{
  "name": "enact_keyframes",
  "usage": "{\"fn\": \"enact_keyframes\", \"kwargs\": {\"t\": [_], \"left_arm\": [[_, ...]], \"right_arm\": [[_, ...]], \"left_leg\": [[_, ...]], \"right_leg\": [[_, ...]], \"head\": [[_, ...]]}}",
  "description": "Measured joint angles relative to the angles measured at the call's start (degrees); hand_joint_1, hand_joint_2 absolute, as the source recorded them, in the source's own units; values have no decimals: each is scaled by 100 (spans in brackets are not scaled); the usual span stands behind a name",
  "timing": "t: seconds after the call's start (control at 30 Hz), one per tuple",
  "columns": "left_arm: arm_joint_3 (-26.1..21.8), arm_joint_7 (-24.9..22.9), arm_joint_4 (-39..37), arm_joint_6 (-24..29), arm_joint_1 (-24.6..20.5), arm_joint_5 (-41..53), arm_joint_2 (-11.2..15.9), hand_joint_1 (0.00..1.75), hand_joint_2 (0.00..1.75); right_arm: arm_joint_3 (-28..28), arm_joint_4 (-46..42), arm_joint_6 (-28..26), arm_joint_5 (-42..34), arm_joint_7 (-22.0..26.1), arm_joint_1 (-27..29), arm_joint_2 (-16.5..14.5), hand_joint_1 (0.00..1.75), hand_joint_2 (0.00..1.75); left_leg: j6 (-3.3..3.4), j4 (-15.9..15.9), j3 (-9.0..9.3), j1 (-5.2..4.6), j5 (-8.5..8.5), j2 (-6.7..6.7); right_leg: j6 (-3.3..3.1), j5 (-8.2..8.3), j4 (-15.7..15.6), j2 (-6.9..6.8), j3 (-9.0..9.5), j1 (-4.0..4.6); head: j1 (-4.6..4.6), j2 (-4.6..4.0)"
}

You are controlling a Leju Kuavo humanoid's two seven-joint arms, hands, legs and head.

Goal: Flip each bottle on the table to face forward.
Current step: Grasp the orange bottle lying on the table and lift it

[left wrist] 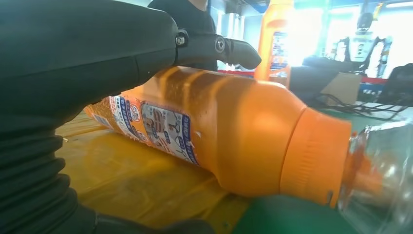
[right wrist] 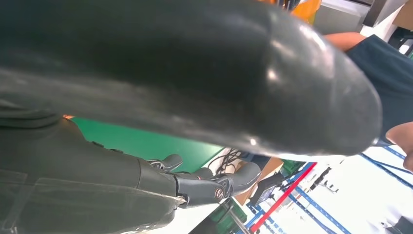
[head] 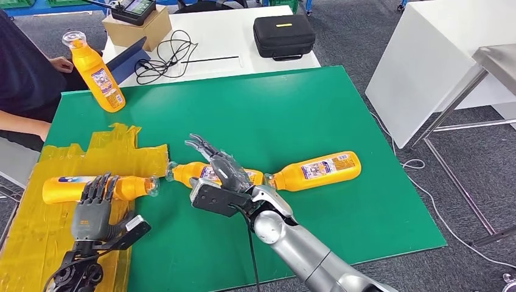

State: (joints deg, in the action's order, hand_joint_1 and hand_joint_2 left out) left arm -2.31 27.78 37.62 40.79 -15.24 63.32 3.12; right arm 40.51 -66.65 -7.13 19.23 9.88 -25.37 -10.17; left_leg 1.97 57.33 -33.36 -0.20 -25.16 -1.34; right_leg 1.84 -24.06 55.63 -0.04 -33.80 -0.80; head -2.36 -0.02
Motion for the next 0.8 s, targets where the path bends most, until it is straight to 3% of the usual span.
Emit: {"fn": "enact_keyframes", "kwargs": {"t": [0.3, 0.43, 0.57, 0.8], "left_arm": [[116, 158, 42, -1, 71, -171, -8, 0, 0], [338, 385, 190, -55, 198, -1131, -8, 0, 0], [680, 485, 964, -391, 610, -3039, 19, 0, 0], [735, 594, 3485, -1033, 1299, -5788, 93, 0, 0]], "right_arm": [[19, 75, -9, -18, 25, -26, -10, 0, 0], [18, 136, -71, -10, 19, -65, -8, 0, 0], [15, 308, -204, 360, -180, -172, 6, 0, 175], [18, 1221, -331, 1592, -898, -565, -14, 0, 175]], "left_leg": [[4, 0, 7, 3, 6, 2], [3, 0, 7, 5, 7, 4], [3, 1, -4, 5, 7, 11], [3, 2, -16, 8, 7, 11]], "right_leg": [[1, 2, 4, 0, 2, 3], [0, 2, 5, 2, 0, 4], [1, 3, 5, 5, -14, 5], [2, 4, 5, 6, -24, 8]], "head": [[1, 0], [0, 0], [-2, 0], [-1, 0]]}}
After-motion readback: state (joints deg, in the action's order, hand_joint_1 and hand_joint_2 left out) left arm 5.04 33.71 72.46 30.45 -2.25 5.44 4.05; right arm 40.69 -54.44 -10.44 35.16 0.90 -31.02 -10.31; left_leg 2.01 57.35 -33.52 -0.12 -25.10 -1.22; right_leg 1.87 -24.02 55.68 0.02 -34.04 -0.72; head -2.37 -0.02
